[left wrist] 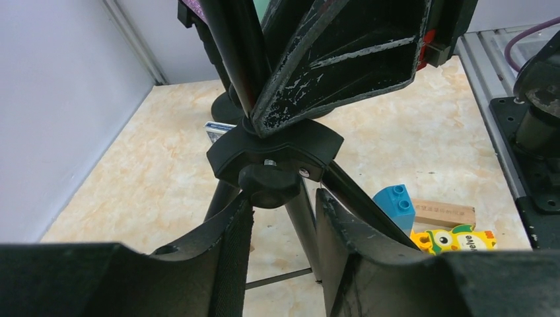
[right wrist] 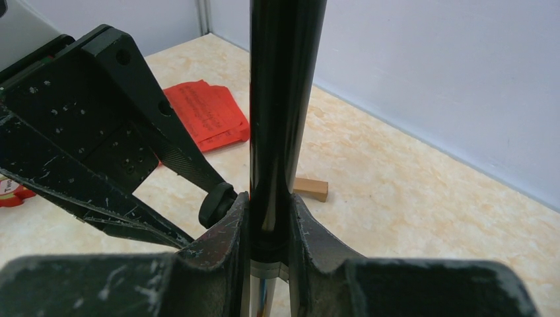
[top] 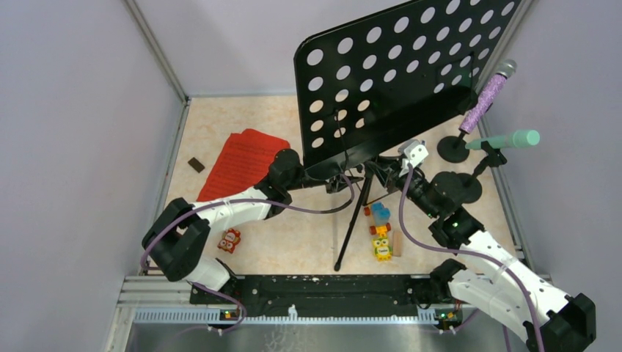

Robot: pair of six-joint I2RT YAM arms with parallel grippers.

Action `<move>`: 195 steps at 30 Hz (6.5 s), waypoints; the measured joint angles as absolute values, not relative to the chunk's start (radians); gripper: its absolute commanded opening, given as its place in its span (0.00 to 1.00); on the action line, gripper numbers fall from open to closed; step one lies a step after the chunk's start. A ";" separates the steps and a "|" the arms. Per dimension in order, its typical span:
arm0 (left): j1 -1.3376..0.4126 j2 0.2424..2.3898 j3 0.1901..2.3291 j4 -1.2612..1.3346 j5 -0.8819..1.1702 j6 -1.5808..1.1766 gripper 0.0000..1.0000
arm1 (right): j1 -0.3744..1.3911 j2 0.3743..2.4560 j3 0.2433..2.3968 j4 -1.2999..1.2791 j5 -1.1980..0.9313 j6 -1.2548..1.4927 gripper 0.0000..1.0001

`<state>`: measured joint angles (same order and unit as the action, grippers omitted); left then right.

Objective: Pack up the instrument practice props

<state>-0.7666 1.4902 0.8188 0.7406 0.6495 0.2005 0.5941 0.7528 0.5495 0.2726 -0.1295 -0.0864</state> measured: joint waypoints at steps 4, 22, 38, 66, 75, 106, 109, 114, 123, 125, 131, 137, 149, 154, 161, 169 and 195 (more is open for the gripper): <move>-0.765 1.491 0.819 0.743 0.649 0.184 0.65 | 0.594 0.753 0.550 0.273 -0.129 -0.086 0.00; -0.761 1.489 0.820 0.777 0.638 0.170 0.73 | 0.594 0.753 0.550 0.273 -0.130 -0.086 0.00; -0.774 1.473 0.820 0.809 0.670 0.223 0.51 | 0.594 0.753 0.549 0.273 -0.130 -0.086 0.00; -0.774 1.447 0.823 0.735 0.460 -0.425 0.14 | 0.594 0.749 0.543 0.280 -0.128 -0.086 0.00; -0.765 1.451 0.844 0.665 0.404 -0.799 0.00 | 0.594 0.746 0.543 0.279 -0.126 -0.086 0.00; -0.725 1.527 0.743 0.731 0.298 -1.567 0.84 | 0.593 0.734 0.536 0.277 -0.122 -0.085 0.00; -0.705 1.436 0.731 0.603 0.250 -1.389 0.87 | 0.593 0.734 0.535 0.277 -0.123 -0.081 0.00; -0.722 1.215 0.724 0.441 0.171 -0.997 0.85 | 0.593 0.743 0.536 0.282 -0.122 -0.058 0.00; -0.896 1.151 0.621 0.439 0.188 -0.542 0.89 | 0.640 0.831 0.574 0.310 -0.046 -0.001 0.00; -0.957 1.207 0.624 0.411 0.158 -0.482 0.89 | 0.664 0.840 0.579 0.310 0.017 0.010 0.00; -1.019 1.303 0.648 0.366 0.041 -0.389 0.86 | 0.734 0.900 0.625 0.301 0.223 0.057 0.00; -1.029 1.360 0.710 0.326 -0.081 -0.306 0.70 | 0.785 0.993 0.688 0.306 0.375 0.098 0.00; -1.018 1.333 0.748 0.168 -0.372 -0.203 0.75 | 0.986 1.239 0.895 0.274 0.699 0.189 0.14; -0.992 1.271 0.709 0.157 -0.359 -0.206 0.82 | 0.982 1.220 0.862 0.322 0.651 0.206 0.52; -0.986 1.238 0.638 0.174 -0.268 -0.213 0.81 | 0.993 1.061 0.786 0.208 0.442 0.139 0.66; -0.986 1.222 0.611 0.222 -0.176 -0.231 0.78 | 0.943 0.834 0.716 -0.060 0.370 0.029 0.64; -0.946 1.284 0.605 0.332 -0.157 -0.262 0.22 | 0.756 1.068 0.542 0.297 0.202 -0.252 0.05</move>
<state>-0.9463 1.2842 0.6052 0.3325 -0.1566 -0.2619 0.7559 1.0683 0.5419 0.2970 0.2016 -0.2516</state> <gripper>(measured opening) 0.296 0.100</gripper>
